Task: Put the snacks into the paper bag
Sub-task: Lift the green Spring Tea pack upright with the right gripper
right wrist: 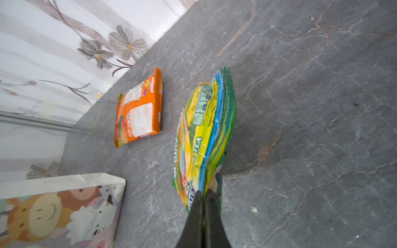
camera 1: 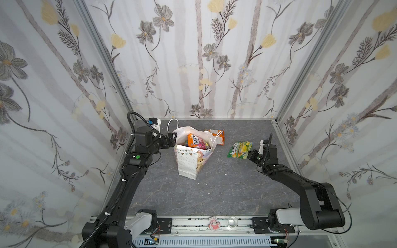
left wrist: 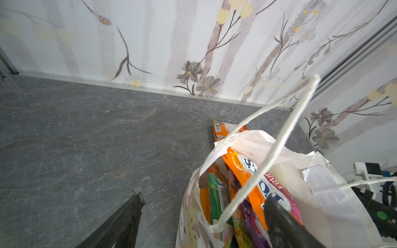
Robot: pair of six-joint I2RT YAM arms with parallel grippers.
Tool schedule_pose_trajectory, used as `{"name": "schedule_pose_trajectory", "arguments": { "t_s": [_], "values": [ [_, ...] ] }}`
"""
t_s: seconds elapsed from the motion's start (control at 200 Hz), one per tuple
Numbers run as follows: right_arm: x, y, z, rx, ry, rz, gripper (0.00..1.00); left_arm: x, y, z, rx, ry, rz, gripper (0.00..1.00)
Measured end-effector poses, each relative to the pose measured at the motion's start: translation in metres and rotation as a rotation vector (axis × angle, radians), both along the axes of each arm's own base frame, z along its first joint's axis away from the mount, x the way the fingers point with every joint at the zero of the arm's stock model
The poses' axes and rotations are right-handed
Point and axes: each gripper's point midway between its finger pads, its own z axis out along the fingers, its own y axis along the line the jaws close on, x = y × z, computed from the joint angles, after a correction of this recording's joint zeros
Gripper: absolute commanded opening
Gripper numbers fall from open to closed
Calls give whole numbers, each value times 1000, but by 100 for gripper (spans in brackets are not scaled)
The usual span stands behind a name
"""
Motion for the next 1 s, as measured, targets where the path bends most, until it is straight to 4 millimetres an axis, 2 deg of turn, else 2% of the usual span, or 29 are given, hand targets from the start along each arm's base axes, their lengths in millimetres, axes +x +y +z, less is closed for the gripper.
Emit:
{"name": "schedule_pose_trajectory", "arguments": {
  "t_s": [0.25, 0.539, 0.784, 0.999],
  "values": [
    [-12, 14, 53, -9, -107, 21, 0, 0, -1, 0, -21, 7, 5, 86],
    [-35, 25, 87, -9, -145, 40, 0, 0, -1, -3, -27, 13, 7, 86],
    [-44, 31, 117, 4, -196, 61, 0, 0, 3, -2, -17, 10, 28, 86],
    [-52, 56, 139, 35, -233, 148, 0, 0, 4, 0, -15, 2, 35, 86]
  ]
}}
